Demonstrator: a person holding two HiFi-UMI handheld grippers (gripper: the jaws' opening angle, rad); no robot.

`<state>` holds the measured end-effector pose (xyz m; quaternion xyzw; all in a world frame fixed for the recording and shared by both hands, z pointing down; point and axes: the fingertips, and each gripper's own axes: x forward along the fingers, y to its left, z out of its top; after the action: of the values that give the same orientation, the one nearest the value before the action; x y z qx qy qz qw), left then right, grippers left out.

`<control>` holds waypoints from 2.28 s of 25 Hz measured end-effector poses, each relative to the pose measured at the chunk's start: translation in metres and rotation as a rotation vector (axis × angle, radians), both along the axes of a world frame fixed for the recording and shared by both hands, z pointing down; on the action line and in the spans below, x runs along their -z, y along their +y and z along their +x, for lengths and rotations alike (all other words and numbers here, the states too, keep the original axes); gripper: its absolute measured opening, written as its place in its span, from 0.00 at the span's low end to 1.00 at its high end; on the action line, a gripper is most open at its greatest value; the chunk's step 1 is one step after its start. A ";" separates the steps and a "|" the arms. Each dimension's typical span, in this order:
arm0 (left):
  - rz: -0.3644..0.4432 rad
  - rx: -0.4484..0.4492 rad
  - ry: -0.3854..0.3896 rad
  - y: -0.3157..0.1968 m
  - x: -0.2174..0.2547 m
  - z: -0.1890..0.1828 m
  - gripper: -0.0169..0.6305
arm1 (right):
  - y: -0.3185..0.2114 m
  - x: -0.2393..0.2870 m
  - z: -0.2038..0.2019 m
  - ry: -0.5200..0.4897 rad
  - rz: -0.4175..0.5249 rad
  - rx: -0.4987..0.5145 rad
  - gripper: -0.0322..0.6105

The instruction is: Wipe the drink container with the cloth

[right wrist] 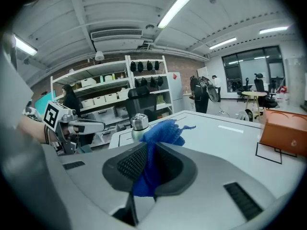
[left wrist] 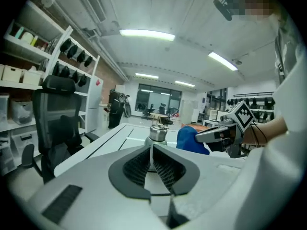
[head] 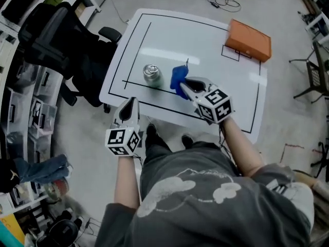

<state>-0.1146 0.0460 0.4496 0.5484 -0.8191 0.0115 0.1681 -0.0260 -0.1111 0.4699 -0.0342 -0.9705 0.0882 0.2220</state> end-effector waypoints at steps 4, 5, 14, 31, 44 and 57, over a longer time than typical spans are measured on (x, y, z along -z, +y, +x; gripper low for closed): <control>-0.019 -0.178 0.019 -0.028 -0.010 -0.020 0.07 | -0.004 0.000 -0.015 0.022 -0.002 -0.101 0.13; -0.028 -0.237 0.023 -0.036 -0.013 -0.022 0.16 | -0.005 0.002 -0.018 0.023 -0.005 -0.124 0.13; -0.096 -0.630 -0.032 -0.090 -0.035 -0.020 0.55 | 0.005 0.025 -0.048 -0.024 -0.036 -0.239 0.13; -0.062 -0.913 -0.069 -0.111 -0.041 -0.019 0.51 | -0.002 -0.022 -0.071 0.112 -0.120 -0.512 0.12; -0.050 -1.224 -0.082 -0.107 -0.041 -0.022 0.51 | 0.012 -0.088 -0.064 0.370 -0.119 -0.495 0.12; -0.069 -0.785 0.025 -0.093 -0.047 -0.033 0.51 | 0.006 -0.074 -0.056 0.323 -0.174 -0.349 0.13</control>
<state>-0.1472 -0.0473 0.4964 0.8140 -0.5441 0.0958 0.1794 -0.0825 -0.1055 0.5435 0.1296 -0.9024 0.2126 0.3516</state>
